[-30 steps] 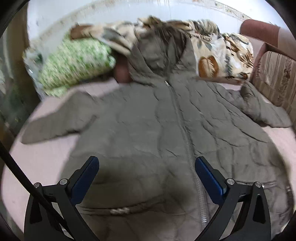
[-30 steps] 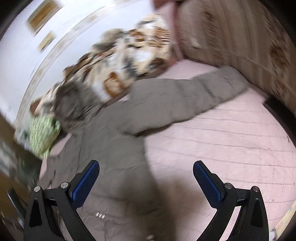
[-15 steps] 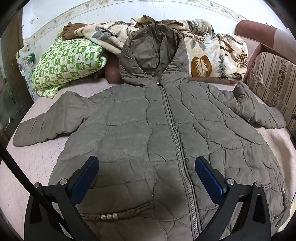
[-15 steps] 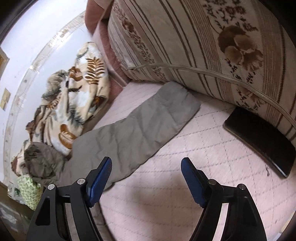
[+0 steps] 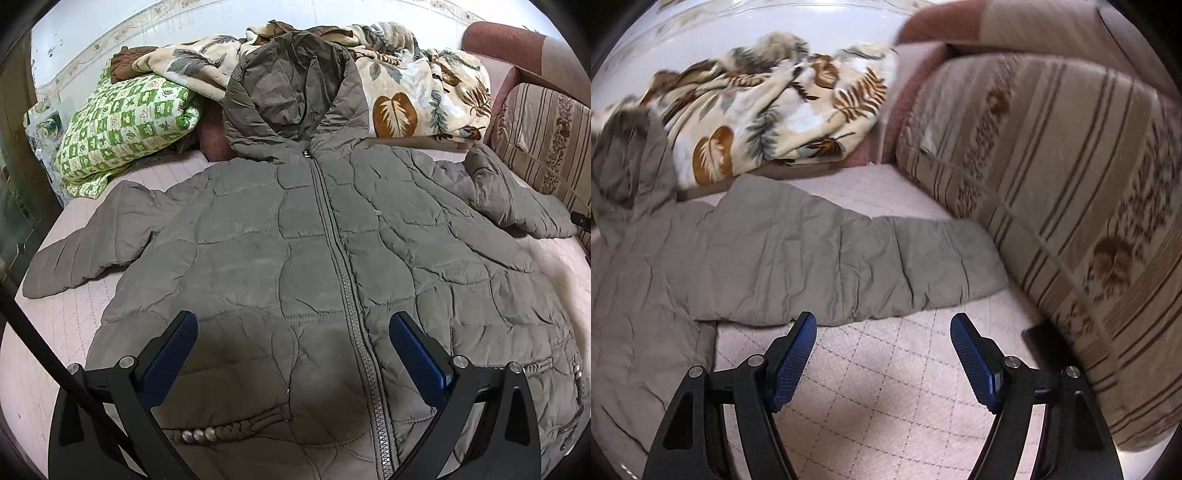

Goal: Fold large clothes
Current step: 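Move the right tool to the cuff of the sleeve beside it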

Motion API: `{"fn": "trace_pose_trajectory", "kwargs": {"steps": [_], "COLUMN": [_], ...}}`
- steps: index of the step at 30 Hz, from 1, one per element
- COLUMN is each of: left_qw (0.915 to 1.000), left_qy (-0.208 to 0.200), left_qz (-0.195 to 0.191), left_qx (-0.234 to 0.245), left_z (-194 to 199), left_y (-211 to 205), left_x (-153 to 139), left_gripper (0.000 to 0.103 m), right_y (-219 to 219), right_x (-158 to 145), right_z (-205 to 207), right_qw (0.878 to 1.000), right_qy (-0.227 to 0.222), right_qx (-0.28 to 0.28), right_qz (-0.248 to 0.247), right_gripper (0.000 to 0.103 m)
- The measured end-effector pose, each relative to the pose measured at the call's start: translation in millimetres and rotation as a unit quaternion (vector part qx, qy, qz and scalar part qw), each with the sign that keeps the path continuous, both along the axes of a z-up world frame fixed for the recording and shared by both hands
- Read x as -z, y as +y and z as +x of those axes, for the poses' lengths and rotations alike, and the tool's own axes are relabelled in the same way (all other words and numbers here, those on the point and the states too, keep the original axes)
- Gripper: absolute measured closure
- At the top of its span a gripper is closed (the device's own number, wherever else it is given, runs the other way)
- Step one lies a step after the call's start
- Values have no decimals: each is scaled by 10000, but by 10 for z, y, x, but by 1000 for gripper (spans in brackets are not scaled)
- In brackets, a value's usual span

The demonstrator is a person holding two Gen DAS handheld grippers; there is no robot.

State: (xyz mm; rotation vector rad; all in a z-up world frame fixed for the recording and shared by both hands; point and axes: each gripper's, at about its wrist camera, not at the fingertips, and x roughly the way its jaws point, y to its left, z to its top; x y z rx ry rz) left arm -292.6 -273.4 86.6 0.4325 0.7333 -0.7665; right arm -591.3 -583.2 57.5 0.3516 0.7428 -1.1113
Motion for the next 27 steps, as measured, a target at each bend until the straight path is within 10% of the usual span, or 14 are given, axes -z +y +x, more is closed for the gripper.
{"fn": "trace_pose_trajectory", "kwargs": {"steps": [21,27], "left_qw": [9997,9995], "left_qy": [25,53], "left_qz": [218,303], "left_qx": [55,67], "left_z": [10,39], "left_y": [-87,-101], "left_x": [118,158], "left_gripper": [0,0], "right_y": [-571,-991], "right_x": [378,414], "right_z": [-233,-596], "right_qw": [9951,9729], "right_qy": [-309,-1712], "right_qx": [727,953], "right_qz": [601,1225], "right_gripper": [24,24]}}
